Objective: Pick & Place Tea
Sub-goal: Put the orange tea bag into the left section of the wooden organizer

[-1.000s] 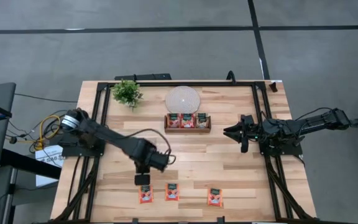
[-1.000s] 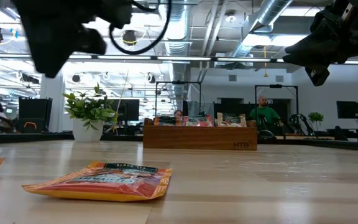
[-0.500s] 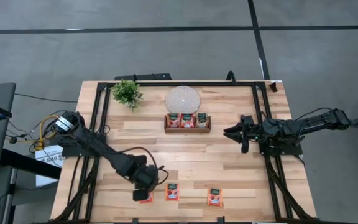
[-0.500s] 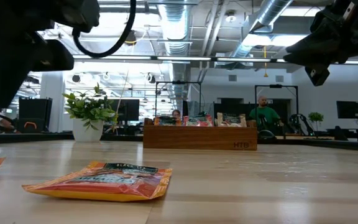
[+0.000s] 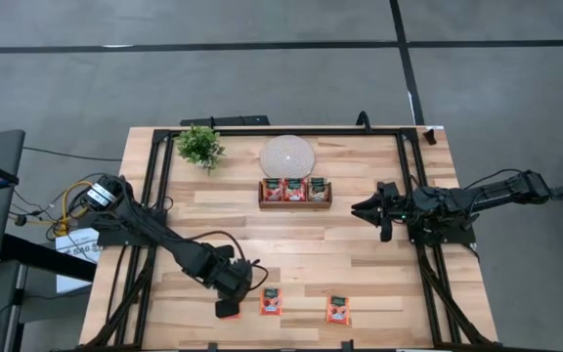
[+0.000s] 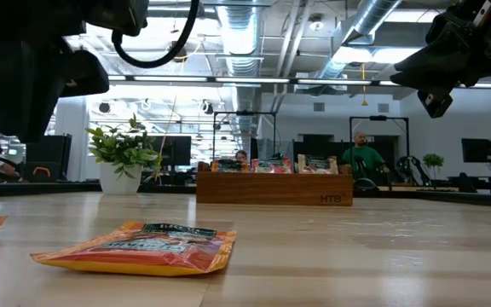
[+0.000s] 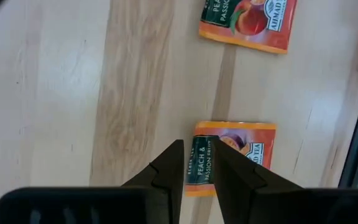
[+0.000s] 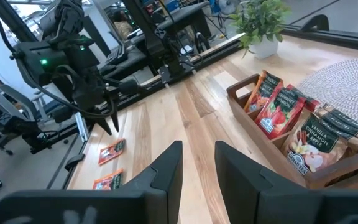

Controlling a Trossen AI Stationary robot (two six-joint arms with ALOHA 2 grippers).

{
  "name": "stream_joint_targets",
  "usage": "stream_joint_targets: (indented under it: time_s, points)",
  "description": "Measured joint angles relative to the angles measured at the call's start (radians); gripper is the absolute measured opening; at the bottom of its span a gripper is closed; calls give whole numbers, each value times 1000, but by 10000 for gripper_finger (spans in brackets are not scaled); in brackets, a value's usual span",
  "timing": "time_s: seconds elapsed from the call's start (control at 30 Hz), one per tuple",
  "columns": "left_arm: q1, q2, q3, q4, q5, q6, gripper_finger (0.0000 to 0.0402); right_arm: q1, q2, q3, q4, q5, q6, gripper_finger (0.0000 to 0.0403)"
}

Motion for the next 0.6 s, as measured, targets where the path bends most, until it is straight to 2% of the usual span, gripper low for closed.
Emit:
stream_joint_targets:
  time_s: [0.3, 0.6]
  points:
    - [-27, 1, -43, 20, 4, -37, 77, 0, 0, 0, 0, 0, 0, 86]
    - [-33, 2, -63, 48, 3, -56, 136, 0, 0, 0, 0, 0, 0, 86]
